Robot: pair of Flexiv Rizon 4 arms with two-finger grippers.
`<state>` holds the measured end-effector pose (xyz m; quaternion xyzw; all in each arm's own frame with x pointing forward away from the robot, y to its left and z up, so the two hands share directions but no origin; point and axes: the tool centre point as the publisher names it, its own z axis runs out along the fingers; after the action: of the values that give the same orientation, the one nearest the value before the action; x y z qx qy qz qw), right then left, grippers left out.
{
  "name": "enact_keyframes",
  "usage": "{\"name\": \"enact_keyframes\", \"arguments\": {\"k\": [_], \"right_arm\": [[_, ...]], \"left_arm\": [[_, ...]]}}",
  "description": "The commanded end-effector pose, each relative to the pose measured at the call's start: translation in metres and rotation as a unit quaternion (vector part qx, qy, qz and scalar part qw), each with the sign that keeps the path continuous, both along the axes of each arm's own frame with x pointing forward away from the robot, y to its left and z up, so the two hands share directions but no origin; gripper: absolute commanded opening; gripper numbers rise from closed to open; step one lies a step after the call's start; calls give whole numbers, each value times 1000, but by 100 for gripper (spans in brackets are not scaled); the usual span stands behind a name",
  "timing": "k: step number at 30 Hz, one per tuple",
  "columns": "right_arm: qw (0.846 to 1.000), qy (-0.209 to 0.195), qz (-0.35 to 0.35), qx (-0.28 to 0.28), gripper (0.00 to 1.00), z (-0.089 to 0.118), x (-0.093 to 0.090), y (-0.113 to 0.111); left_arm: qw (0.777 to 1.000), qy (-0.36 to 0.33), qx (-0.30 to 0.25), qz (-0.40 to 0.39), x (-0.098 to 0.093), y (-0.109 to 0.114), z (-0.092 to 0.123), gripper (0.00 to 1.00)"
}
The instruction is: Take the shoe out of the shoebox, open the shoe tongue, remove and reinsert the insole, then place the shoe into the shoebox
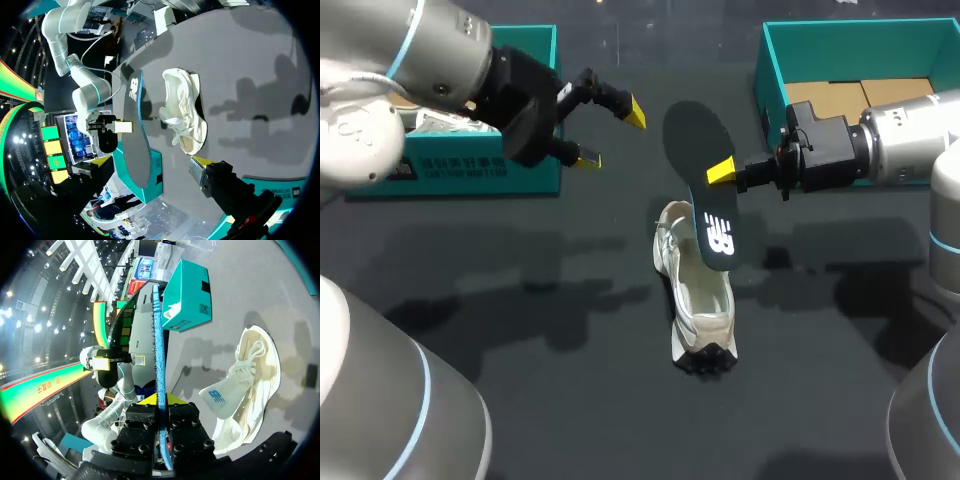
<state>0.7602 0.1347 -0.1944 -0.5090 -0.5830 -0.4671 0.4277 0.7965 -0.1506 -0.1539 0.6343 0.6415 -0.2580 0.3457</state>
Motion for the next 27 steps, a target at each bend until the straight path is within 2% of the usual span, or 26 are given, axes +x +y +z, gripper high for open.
{"name": "enact_keyframes", "arguments": {"k": [1, 3, 14, 20, 27], "right_arm": [[1000, -4, 5, 16, 0, 0, -1, 0], [999, -5, 12, 34, 0, 2, -1, 1], [999, -2, 15, 35, 0, 3, -1, 1], [998, 4, 15, 58, 0, 2, 1, 9], [997, 16, 17, 68, 0, 2, 1, 21]], "left_arm": [[982, -28, -186, 6, -9, -3, -17, 100], [976, -21, -215, 3, -8, -6, -21, 100], [976, -21, -215, 3, -8, -6, -21, 100], [964, -4, -265, 14, -3, -25, -41, 100], [952, 6, -305, 28, 4, -42, -42, 100]]}}
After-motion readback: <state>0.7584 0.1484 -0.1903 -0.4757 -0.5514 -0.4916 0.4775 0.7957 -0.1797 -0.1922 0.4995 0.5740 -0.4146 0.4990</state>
